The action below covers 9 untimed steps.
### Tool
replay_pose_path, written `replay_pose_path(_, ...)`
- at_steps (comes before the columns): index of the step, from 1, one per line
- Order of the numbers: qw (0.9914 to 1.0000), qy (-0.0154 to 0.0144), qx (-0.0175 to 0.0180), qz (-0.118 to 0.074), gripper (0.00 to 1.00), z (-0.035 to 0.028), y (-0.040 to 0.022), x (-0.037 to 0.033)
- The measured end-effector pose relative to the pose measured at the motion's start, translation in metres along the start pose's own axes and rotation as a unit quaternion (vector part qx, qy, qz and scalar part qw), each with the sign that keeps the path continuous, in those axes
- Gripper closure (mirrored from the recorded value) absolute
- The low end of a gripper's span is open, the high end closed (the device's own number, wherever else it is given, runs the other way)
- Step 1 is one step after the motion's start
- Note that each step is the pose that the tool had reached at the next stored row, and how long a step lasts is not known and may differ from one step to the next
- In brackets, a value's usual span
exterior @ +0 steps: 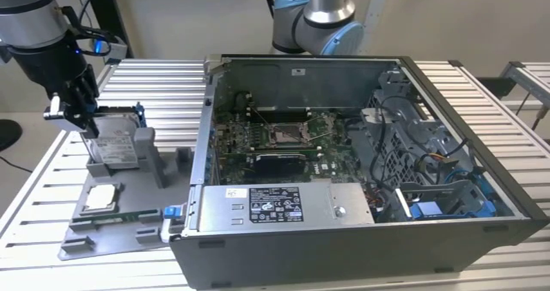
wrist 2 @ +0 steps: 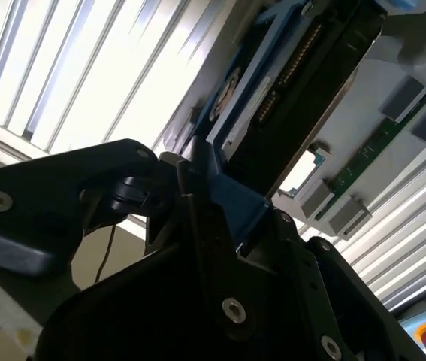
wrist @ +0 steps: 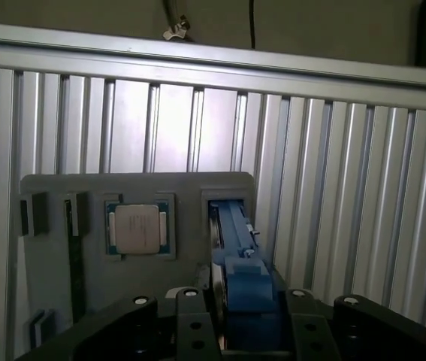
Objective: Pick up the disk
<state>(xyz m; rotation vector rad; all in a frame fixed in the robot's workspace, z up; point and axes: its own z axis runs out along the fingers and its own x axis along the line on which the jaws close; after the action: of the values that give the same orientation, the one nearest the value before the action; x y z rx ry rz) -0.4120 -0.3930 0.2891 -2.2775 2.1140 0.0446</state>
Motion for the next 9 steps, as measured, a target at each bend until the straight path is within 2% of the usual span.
replay_pose_path(2, 1.00000, 0.0001, 0.0005, 0.000, 1.00, 0.0006, 0.0000, 0.0000)
replay_pose_path(6, 0.99997, 0.0007, 0.0077, 0.000, 1.00, 0.0065, 0.0002, 0.0003)
replay_pose_path(9, 0.99997, 0.0014, 0.0081, 0.000, 1.00, 0.0072, 0.0002, 0.0003)
